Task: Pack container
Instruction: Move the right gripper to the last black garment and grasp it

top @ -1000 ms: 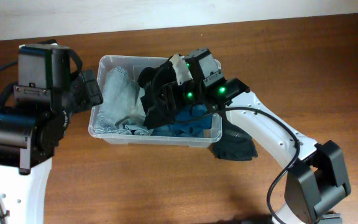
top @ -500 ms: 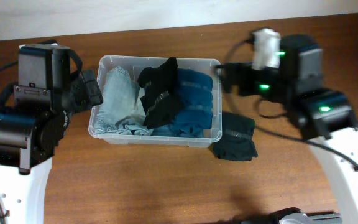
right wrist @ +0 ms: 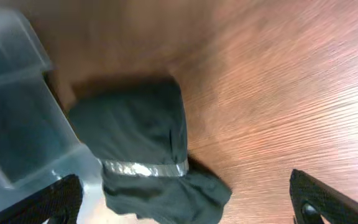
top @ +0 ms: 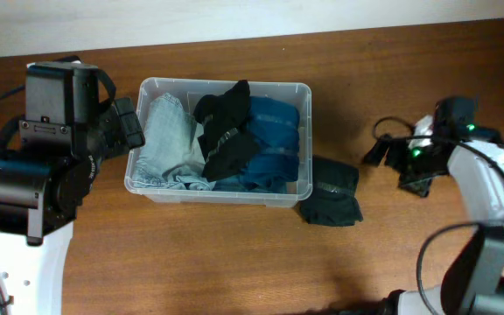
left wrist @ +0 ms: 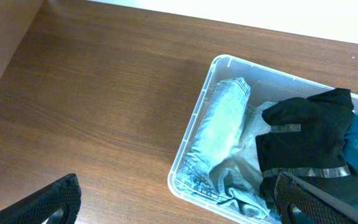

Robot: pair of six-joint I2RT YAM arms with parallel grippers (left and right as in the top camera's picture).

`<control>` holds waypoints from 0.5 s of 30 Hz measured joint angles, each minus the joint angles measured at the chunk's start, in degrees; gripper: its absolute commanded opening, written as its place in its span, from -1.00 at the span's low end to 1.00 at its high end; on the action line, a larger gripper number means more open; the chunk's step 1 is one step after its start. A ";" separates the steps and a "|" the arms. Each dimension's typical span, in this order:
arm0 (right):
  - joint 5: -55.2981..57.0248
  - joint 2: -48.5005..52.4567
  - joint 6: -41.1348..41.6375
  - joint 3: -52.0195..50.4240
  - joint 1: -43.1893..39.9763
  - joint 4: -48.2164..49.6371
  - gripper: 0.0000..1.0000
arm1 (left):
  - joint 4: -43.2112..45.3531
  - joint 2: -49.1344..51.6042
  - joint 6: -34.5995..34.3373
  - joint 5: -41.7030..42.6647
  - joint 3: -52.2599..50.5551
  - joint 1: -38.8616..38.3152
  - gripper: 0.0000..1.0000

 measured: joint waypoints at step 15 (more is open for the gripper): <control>-11.34 1.29 -0.72 -18.36 0.52 22.03 0.49 | 0.00 0.00 0.00 0.00 0.00 0.00 0.99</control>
